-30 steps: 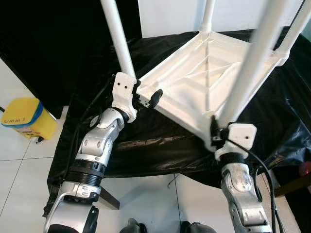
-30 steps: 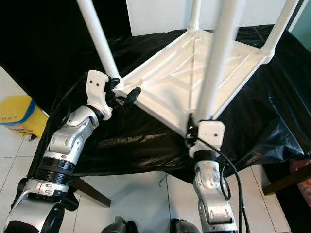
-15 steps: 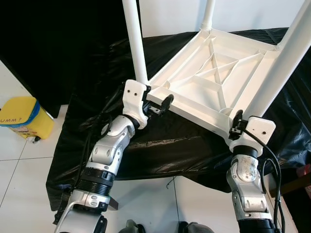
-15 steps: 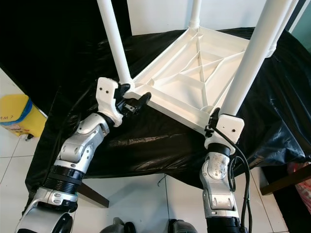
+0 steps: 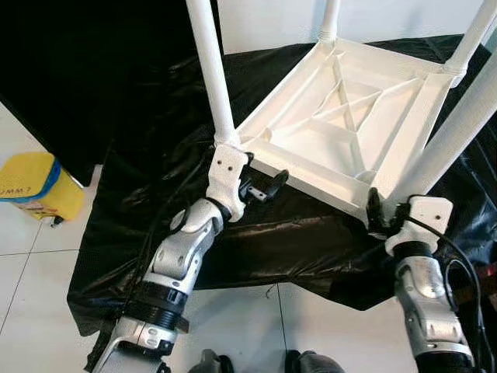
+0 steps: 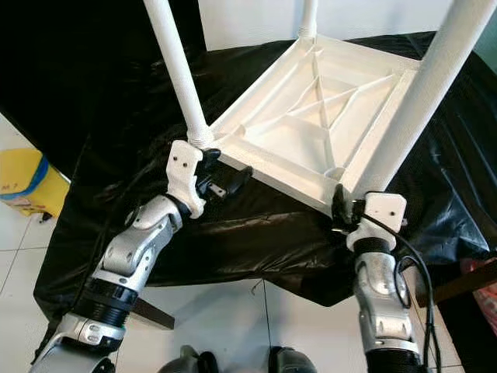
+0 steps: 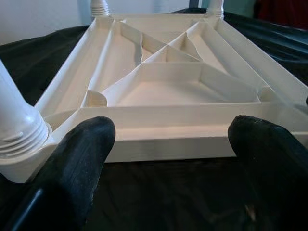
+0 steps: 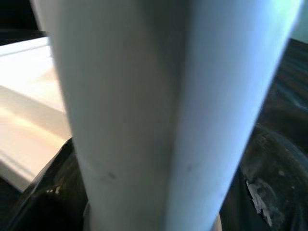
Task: Building children table
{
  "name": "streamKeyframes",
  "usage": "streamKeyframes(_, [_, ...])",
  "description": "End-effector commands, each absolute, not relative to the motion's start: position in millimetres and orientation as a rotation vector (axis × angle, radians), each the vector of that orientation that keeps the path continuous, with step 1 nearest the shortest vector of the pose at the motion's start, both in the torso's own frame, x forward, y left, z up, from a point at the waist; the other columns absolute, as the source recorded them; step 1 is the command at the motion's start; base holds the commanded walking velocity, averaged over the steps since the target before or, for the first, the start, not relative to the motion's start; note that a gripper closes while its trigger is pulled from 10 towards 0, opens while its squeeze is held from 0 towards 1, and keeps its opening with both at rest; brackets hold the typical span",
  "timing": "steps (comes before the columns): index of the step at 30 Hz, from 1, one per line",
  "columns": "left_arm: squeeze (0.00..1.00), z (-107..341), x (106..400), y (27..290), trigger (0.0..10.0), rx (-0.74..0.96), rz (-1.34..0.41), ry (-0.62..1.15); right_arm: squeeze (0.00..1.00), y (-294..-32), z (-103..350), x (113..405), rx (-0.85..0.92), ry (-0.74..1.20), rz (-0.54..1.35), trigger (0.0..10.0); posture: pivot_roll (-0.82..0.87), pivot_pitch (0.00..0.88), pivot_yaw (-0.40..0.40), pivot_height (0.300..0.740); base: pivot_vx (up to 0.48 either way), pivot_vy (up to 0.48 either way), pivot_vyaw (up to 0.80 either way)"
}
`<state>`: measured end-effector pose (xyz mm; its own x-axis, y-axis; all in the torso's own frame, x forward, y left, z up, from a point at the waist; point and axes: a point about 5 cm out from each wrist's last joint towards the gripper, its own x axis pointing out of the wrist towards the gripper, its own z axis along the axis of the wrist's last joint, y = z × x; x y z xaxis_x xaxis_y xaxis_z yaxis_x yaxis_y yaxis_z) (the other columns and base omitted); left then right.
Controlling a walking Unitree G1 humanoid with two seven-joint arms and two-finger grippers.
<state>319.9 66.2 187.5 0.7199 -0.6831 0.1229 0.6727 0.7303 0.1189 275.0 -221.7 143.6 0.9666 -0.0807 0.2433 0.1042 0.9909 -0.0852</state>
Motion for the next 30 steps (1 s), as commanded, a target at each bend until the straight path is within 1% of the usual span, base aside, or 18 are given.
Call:
streamKeyframes(1, [0.0,185,313,61,10.0,0.102,-0.842,-0.168,0.0,-224,141,274,-0.084,-0.229,-0.072,10.0,-0.22,0.098,0.045,0.74,0.0,0.0,0.0])
streamKeyframes(2, [0.0,185,308,55,10.0,0.12,-0.872,-0.186,0.0,-224,144,278,-0.11,-0.214,0.058,10.0,-0.23,0.084,0.04,0.74,0.0,0.0,0.0])
streamKeyframes(3, [0.0,185,308,55,10.0,0.12,-0.872,-0.186,0.0,-224,144,278,-0.11,-0.214,0.058,10.0,-0.23,0.084,0.04,0.74,0.0,0.0,0.0])
streamKeyframes(5, [0.0,185,305,52,10.0,0.12,-0.879,-0.197,0.0,-225,145,281,-0.117,-0.202,0.125,10.0,-0.23,0.084,0.04,0.74,0.0,0.0,0.0])
streamKeyframes(6, [0.0,181,303,50,10.0,0.137,-0.872,-0.191,0.0,-223,147,284,-0.137,-0.193,0.19,10.0,-0.23,0.079,0.043,0.74,0.0,0.0,0.0])
streamKeyframes(7, [0.0,181,303,50,10.0,0.137,-0.872,-0.191,0.0,-223,147,284,-0.137,-0.193,0.19,10.0,-0.23,0.079,0.043,0.74,0.0,0.0,0.0])
streamKeyframes(8, [0.0,178,302,48,10.0,0.151,-0.866,-0.187,0.0,-221,149,286,-0.151,-0.187,0.234,10.0,-0.22,0.08,0.042,0.74,0.0,0.0,0.0])
streamKeyframes(9, [0.0,175,297,43,10.0,0.171,-0.879,-0.187,0.0,-218,153,291,-0.177,-0.186,0.326,10.0,-0.22,0.074,0.041,0.74,0.0,0.0,0.0])
streamKeyframes(10, [0.0,175,297,43,10.0,0.171,-0.879,-0.187,0.0,-218,153,291,-0.177,-0.186,0.326,10.0,-0.22,0.074,0.041,0.74,0.0,0.0,0.0])
streamKeyframes(13, [0.0,166,287,37,10.0,0.203,-0.943,-0.171,0.0,-215,155,298,-0.218,-0.149,0.447,10.0,-0.21,0.071,0.037,0.74,0.0,0.0,0.0])
streamKeyframes(16, [0.0,163,283,34,10.0,0.205,-0.979,-0.153,0.0,-215,155,301,-0.228,-0.132,0.475,10.0,-0.2,0.071,0.035,0.74,0.0,0.0,0.0])
streamKeyframes(17, [0.0,162,281,34,10.0,0.204,-0.992,-0.146,0.0,-216,154,302,-0.235,-0.124,0.479,4.8,-0.19,0.064,0.028,0.74,0.0,0.0,0.0])
streamKeyframes(25, [0.0,161,280,34,10.0,0.203,-1.0,-0.143,0.0,-218,153,303,-0.238,-0.119,0.482,4.8,-0.19,0.064,0.028,0.74,0.0,0.0,0.0])
streamKeyframes(26, [0.0,159,279,36,10.0,0.222,-0.981,-0.146,0.0,-218,145,303,-0.207,-0.086,0.451,0.0,-0.17,0.047,0.014,0.74,0.0,0.0,0.0])
streamKeyframes(30, [0.0,157,279,38,10.0,0.264,-0.929,-0.173,0.0,-214,130,301,-0.162,-0.021,0.384,0.0,-0.17,0.033,0.012,0.74,0.0,0.0,0.0])
